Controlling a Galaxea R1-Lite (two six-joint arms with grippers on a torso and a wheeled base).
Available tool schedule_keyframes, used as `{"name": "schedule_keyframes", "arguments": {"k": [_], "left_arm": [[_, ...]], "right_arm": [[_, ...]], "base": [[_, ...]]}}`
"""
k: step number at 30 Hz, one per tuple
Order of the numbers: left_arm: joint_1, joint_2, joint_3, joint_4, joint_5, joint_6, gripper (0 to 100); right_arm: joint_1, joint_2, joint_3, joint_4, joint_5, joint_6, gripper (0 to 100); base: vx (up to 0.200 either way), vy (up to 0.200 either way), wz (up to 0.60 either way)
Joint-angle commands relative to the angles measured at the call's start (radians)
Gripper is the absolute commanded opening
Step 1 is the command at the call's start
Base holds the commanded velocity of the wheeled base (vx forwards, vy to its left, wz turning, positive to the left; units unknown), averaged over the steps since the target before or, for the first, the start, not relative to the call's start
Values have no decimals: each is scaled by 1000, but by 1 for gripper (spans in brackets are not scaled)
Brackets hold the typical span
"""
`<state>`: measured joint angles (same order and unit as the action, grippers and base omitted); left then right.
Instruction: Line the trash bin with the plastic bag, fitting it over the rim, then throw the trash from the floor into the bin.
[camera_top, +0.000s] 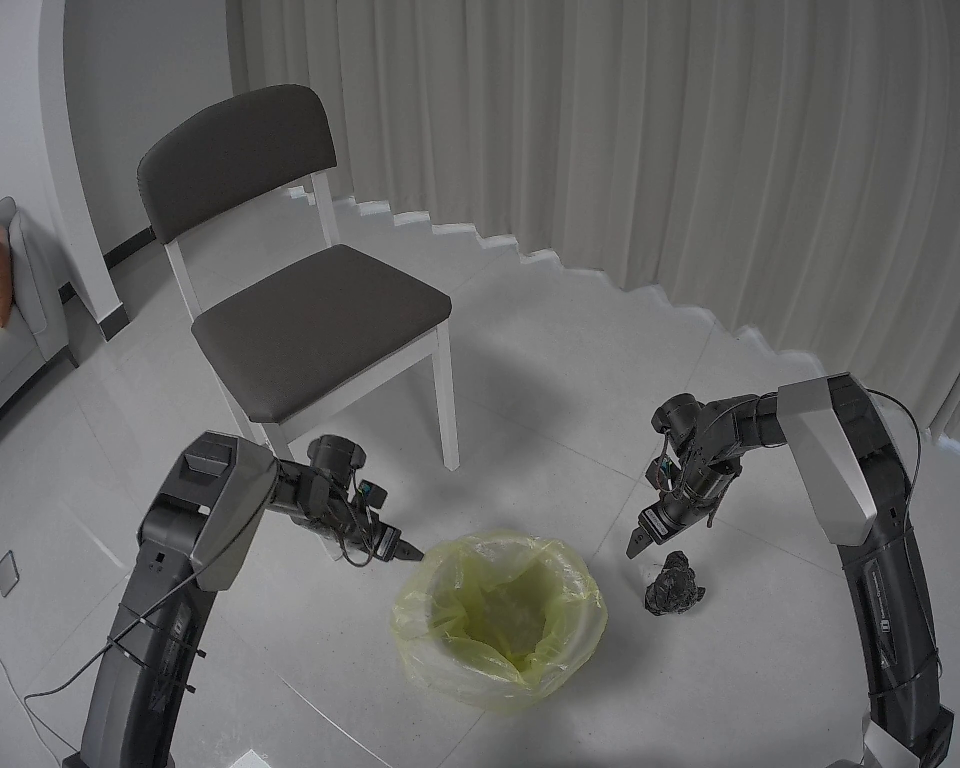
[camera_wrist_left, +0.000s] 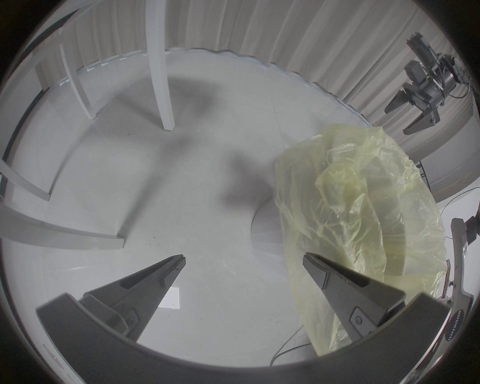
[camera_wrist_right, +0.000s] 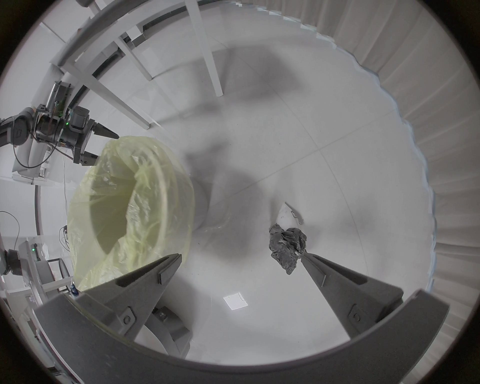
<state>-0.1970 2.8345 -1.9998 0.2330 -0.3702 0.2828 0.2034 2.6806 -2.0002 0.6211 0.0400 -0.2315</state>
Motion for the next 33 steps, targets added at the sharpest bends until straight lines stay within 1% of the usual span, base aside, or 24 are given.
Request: {"name": "schedule_keyframes", "arguments": {"k": [1, 6, 10, 12, 13, 14, 15, 16, 18, 19, 24, 26, 28, 30, 31, 33], "left_arm": [[33, -159, 0, -1, -27, -39, 100], [39, -264, 4, -18, -36, -42, 100], [51, -337, 153, -104, -36, -43, 100], [62, -368, 242, -187, -36, -50, 100], [68, -380, 274, -221, -38, -57, 100], [68, -380, 274, -221, -38, -57, 100], [82, -405, 342, -294, -38, -73, 100], [85, -412, 358, -317, -38, -79, 100], [100, -432, 389, -365, -39, -106, 100], [105, -440, 398, -373, -41, -119, 100], [123, -461, 429, -383, -64, -131, 100], [123, -463, 434, -383, -64, -132, 100], [123, -464, 440, -386, -65, -132, 100], [123, -468, 449, -393, -67, -132, 100], [123, -468, 452, -394, -67, -132, 100], [123, -478, 478, -417, -69, -134, 100]], "right_arm": [[-45, 39, 0, -3, 1, -3, 100], [-88, 150, 0, -4, -8, -5, 100], [-121, 258, 0, 22, -5, -5, 100], [-134, 304, 0, 49, -5, -2, 100], [-139, 323, 0, 63, 0, -3, 100], [-139, 323, 0, 63, 0, -3, 100], [-145, 354, 0, 91, 3, -3, 100], [-148, 360, 0, 101, 4, -3, 100], [-150, 352, 0, 137, 40, 1, 100], [-150, 351, 0, 140, 57, 8, 100], [-150, 372, 0, 174, 74, 32, 100], [-145, 409, 0, 207, 78, 46, 100], [-142, 419, 0, 276, 87, 55, 100], [-136, 401, 0, 307, 87, 78, 100], [-134, 395, 0, 305, 87, 81, 100], [-133, 346, 0, 287, 87, 123, 100]], "base": [[0, 0, 0], [0, 0, 0], [0, 0, 0], [0, 0, 0], [0, 0, 0], [0, 0, 0], [0, 0, 0], [0, 0, 0], [0, 0, 0], [0, 0, 0], [0, 0, 0], [0, 0, 0], [0, 0, 0], [0, 0, 0], [0, 0, 0], [0, 0, 0]]}}
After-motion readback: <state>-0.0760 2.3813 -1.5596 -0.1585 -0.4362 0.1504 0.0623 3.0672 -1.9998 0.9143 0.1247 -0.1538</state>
